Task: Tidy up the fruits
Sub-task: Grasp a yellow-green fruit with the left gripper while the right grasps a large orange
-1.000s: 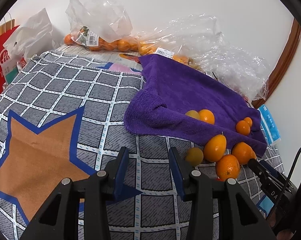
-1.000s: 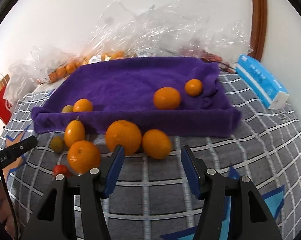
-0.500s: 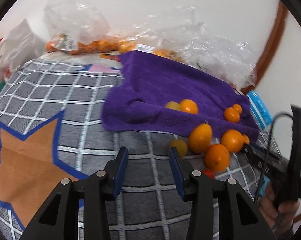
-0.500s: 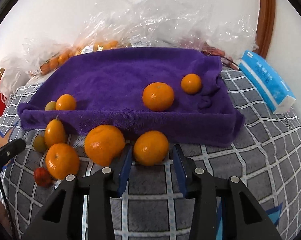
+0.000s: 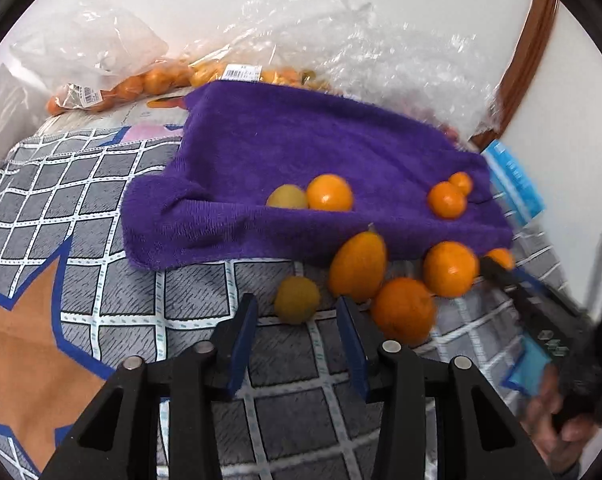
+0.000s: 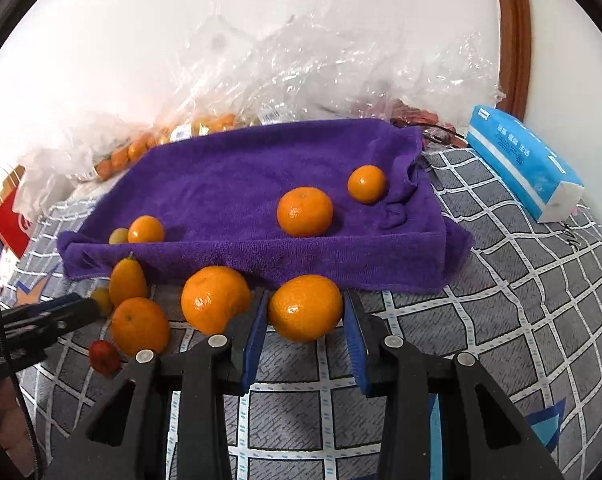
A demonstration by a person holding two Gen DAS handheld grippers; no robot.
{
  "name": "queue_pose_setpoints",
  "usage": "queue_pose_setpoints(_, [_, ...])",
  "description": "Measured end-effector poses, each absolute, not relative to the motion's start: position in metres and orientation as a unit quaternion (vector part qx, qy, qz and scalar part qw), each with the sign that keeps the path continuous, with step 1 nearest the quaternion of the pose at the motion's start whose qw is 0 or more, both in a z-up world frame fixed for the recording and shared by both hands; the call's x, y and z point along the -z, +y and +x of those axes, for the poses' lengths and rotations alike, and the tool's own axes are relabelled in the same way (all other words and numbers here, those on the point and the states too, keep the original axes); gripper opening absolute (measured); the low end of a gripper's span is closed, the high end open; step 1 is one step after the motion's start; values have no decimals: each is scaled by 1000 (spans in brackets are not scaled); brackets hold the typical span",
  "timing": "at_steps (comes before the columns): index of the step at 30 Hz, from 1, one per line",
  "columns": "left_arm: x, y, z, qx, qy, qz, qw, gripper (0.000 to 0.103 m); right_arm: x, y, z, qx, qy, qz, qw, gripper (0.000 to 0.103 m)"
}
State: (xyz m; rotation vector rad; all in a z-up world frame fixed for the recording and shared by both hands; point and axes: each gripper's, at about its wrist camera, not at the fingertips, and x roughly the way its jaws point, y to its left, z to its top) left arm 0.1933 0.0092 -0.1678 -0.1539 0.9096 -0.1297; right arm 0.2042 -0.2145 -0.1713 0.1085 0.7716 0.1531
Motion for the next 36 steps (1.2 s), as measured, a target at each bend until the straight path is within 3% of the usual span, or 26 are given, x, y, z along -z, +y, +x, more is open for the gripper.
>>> queue_pose_setpoints(4, [171, 5, 190, 52, 418, -51, 906, 23, 171, -210, 204, -84, 376, 42, 922, 37])
queue_pose_setpoints(18, [170, 11, 190, 80, 414, -82, 903, 23, 175, -204, 210, -71, 392, 29, 917, 37])
queue_pose_setpoints(36, [149, 7, 172, 57, 342, -63, 936, 23, 163, -207, 196, -65, 351, 30, 934, 37])
